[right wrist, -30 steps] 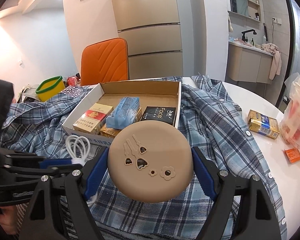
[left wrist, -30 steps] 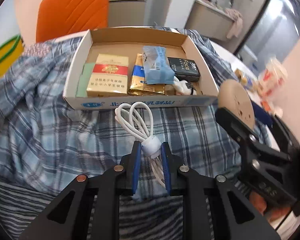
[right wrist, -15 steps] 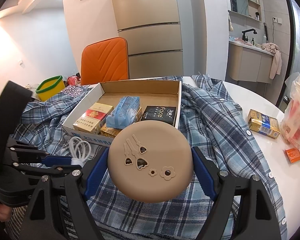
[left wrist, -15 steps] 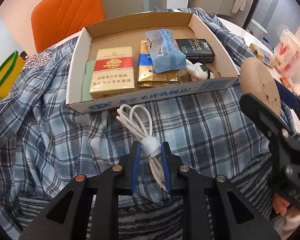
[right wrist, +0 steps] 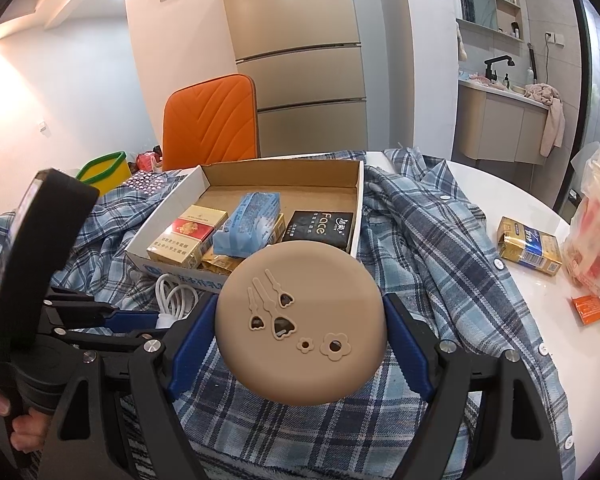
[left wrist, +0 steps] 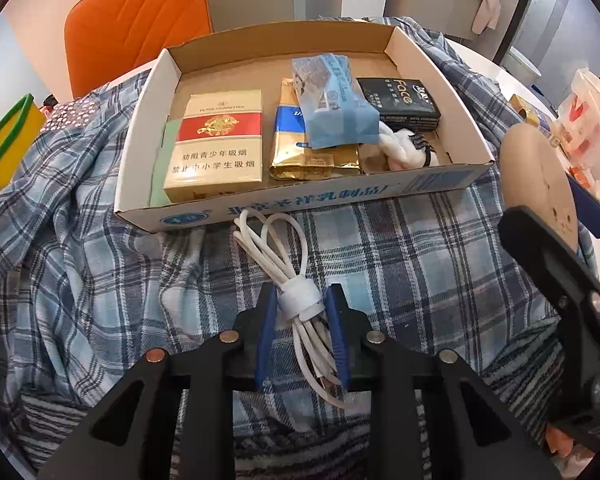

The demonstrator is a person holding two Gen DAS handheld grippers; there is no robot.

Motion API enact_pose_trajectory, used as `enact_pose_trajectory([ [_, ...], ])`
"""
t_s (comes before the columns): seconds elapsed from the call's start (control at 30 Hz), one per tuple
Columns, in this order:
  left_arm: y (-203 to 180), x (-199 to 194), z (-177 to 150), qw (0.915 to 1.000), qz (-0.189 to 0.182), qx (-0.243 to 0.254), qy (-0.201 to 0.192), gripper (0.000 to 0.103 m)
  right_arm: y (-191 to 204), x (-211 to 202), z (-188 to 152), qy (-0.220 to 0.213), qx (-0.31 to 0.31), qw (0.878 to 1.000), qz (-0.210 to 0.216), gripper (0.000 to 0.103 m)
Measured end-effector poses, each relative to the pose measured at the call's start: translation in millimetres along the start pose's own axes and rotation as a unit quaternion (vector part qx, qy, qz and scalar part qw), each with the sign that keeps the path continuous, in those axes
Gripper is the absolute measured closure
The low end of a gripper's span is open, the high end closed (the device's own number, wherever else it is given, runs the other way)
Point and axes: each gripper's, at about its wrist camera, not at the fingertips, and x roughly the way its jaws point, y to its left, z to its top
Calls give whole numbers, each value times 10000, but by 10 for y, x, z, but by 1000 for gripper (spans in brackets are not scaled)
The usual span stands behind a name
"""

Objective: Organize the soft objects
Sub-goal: 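Grasp the white coiled cable with the left tool while the right tool lifts the beige pad, then lift the white cable and beige pad up over the cardboard box with both tools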

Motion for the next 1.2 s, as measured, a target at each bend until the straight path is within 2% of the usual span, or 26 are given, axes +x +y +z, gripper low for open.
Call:
enact_pose_trajectory([
  [0.23,-52,-66,-109,9986,26,225,-471,82,-9,4,3,19,12,10000,16,20],
  [0.43,-44,-301,-297,9876,-274,328,-1508,82,-14,-10,4,-22,25,10000,41,20],
  [0.53,-9,-479,-356,9787,-350,289,-2003,82,-14,-24,8,-53,23,10000,42,20],
  [0.73,16,-726,-453,9624,-431,229,-2672,82,-7,-136,14,-345,26,9994,59,20],
  [1.0,-14,-1029,-705,9273,-448,405,-3695,82,23,-299,21,-798,-25,9966,201,20],
  [1.1,-5,-1116,-772,9175,-416,400,-3936,82,41,-382,17,-1040,-77,9944,197,20],
  [1.2,35,-1153,-796,9127,-314,264,-4067,82,77,-462,5,-1251,-159,9918,214,20],
])
